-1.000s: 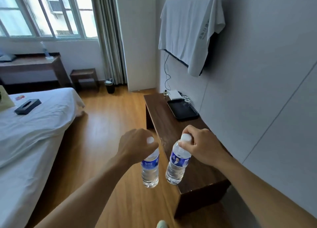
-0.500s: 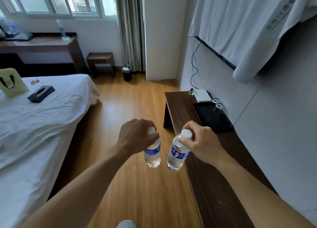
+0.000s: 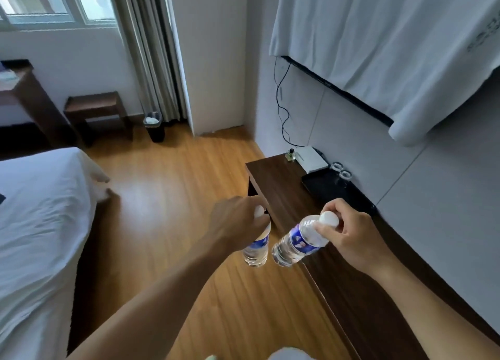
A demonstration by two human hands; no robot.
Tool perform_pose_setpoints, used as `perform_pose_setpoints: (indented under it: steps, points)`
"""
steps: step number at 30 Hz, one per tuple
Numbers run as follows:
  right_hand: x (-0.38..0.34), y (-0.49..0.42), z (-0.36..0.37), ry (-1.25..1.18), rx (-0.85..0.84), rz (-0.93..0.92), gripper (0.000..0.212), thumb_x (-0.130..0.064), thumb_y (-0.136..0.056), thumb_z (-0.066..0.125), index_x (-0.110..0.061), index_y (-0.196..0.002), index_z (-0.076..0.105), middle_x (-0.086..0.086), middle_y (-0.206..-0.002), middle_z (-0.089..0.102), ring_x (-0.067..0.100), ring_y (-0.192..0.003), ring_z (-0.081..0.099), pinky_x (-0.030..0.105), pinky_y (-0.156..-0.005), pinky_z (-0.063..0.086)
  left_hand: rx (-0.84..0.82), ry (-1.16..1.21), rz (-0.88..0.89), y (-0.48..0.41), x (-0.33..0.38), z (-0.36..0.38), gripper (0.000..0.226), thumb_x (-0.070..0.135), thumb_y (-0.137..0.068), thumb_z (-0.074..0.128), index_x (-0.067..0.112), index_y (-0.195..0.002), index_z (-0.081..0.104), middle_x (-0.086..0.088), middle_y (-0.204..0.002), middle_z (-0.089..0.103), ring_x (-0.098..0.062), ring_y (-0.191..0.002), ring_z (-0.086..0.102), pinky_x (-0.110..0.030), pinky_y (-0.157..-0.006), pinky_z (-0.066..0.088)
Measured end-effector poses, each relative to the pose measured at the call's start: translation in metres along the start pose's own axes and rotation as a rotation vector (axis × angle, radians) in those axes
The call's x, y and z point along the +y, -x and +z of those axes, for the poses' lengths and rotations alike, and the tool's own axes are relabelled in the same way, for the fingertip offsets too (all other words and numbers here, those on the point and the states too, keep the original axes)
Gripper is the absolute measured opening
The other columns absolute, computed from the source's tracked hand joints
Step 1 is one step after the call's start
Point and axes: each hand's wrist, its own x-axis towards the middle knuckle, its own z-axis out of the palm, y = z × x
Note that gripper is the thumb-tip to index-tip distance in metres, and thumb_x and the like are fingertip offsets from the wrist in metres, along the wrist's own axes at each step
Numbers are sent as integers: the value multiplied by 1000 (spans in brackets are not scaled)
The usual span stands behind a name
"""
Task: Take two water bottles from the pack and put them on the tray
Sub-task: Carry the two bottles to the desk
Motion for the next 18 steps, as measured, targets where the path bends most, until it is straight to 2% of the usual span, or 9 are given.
perform_pose_setpoints:
  steps: [3,5,9,11,14,18]
  points:
    - [-7,-22,7,-23,58,79,19,-31,-87,70,-24,-97,55,-4,-82,65,-1,-78,64,20,-50,53,-43,5,92,-44,-20,-2,24,41,-85,59,26,-97,73,1,-83,74,-20,-73,65,-32,-63,52]
    - [-6,-36,10,-36,98,133,19,-28,-87,69,-21,-97,56,-3,-82,65,-3,-79,63,18,-50,52,-68,6,150,-72,-27,3,23,40,-85,59,25,-95,73,2,-79,72,-19,-71,63,-31,-60,50]
    - [10,-60,12,-43,134,255,19,-33,-87,69,-25,-98,54,-4,-85,66,9,-79,68,25,-56,59,-144,-7,254,-125,-28,19,21,40,-86,57,25,-93,71,4,-75,67,-19,-69,59,-27,-54,41]
    - [24,-72,12,-43,145,310,20,-34,-88,69,-26,-99,54,-4,-86,67,12,-80,70,28,-57,61,-177,-12,309,-153,-26,29,19,42,-86,57,25,-85,65,5,-71,65,-17,-67,59,-26,-51,38]
    - [50,-95,16,-48,172,374,20,-35,-87,69,-27,-98,53,-3,-87,68,14,-81,71,31,-58,62,-229,-20,374,-200,-22,48,15,43,-85,57,33,-76,51,7,-65,53,-17,-64,52,-25,-48,27]
    - [83,-130,21,-71,207,476,20,-37,-87,68,-27,-97,53,-5,-85,68,11,-78,71,31,-56,62,-281,-57,455,-264,-11,76,16,46,-83,56,31,-77,56,8,-63,49,-19,-65,53,-28,-51,28]
